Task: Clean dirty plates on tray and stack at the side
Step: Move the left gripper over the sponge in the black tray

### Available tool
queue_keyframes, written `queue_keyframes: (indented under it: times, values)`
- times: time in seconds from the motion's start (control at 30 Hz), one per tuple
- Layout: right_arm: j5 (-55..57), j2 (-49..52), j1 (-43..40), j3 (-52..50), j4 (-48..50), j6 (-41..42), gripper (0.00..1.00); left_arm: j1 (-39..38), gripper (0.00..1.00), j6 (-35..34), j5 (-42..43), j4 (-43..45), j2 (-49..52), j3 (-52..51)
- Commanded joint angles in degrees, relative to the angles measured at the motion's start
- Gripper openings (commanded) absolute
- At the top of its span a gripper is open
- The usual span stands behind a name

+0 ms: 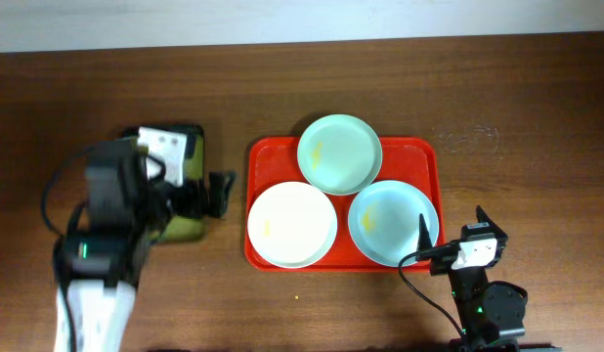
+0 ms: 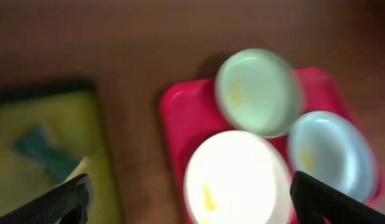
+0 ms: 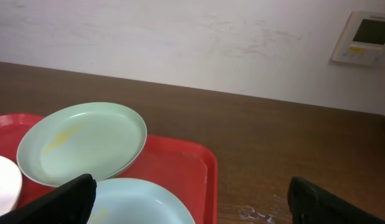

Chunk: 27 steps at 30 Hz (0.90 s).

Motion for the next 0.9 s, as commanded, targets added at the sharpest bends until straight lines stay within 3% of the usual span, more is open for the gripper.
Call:
queue_keyframes:
  times: [0.0,0.2,0.53,0.73,0.87]
  values:
    - [0.68,-0.39,-0.37,-0.46,-0.13,0.66,0.99,2.78,0.99,-1.05,-10.14,-1.9,8.24,5.05]
    - [0.68,-0.39,-0.37,-0.46,-0.13,0.66,0.99,9.62,0.99,-1.07,-7.65,0.17,16.24,5.09]
    - [0.68,-0.39,-0.37,-0.46,-0.13,0.66,0.99,10.16,0.99,-1.18,-7.19,-0.81,22.6,5.07]
    - [0.68,-0.39,-0.37,-0.46,-0.13,0.66,0.99,10.16,0.99,-20.5,-27.91,0.28,24.37,5.07]
    - [0.68,-0.39,-0.37,-0.46,-0.13,0.66,0.99,10.16,0.99,-21.42,-28.06,1.2,24.46,5.07]
